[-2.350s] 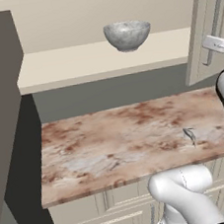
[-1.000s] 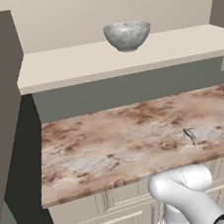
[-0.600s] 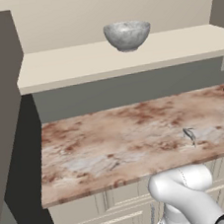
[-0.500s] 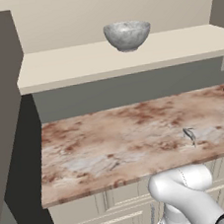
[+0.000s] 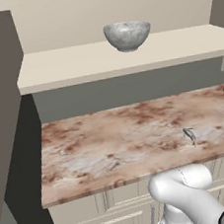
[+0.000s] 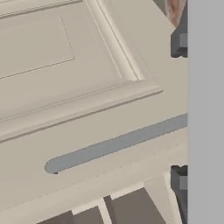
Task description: Retrieve the bowl from the cabinet, then place the raw meat into the bowl to avoid contamination.
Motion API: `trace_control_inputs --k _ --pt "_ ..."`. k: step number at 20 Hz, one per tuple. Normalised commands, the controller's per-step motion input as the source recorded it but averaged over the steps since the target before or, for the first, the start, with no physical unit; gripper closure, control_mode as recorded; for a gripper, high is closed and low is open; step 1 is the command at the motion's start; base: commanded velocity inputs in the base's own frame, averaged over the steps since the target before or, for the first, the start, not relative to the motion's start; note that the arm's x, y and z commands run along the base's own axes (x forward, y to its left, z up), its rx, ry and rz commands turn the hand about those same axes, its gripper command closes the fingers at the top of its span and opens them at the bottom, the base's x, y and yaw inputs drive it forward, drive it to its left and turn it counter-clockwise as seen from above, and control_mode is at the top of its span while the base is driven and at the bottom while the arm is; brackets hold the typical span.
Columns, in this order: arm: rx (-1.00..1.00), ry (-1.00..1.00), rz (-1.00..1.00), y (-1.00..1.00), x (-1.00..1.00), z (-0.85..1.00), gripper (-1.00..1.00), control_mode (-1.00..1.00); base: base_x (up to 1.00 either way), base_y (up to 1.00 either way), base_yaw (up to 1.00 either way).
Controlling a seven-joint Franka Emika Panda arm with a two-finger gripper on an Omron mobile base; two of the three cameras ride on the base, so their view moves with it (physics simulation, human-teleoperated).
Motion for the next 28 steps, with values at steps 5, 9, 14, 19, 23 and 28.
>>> trace_control_inputs --k 5,9,14,19,23,28 --pt "-0.21 -0.03 0.04 0.40 -0.77 -0.48 -1.00 -1.00 0.00 0.00 0.00" --pt "-0.22 -0.07 0.02 0.62 -0.64 -0.43 -1.00 -1.00 0.00 0.00 0.00" --pt "-0.20 -0.11 0.00 0.84 -0.33 -0.30 -1.00 -1.00 0.00 0.00 0.00" --pt "-0.22 -0.04 0.01 1.00 -0.24 -0.57 -1.00 -1.00 0.00 0.00 0.00" --pt "-0.25 0.01 0.01 1.00 -0.06 -0.71 -1.00 -1.00 0.00 0.00 0.00" --pt "-0.25 0.07 0.00 1.00 0.26 -0.57 -1.00 -1.00 0.00 0.00 0.00"
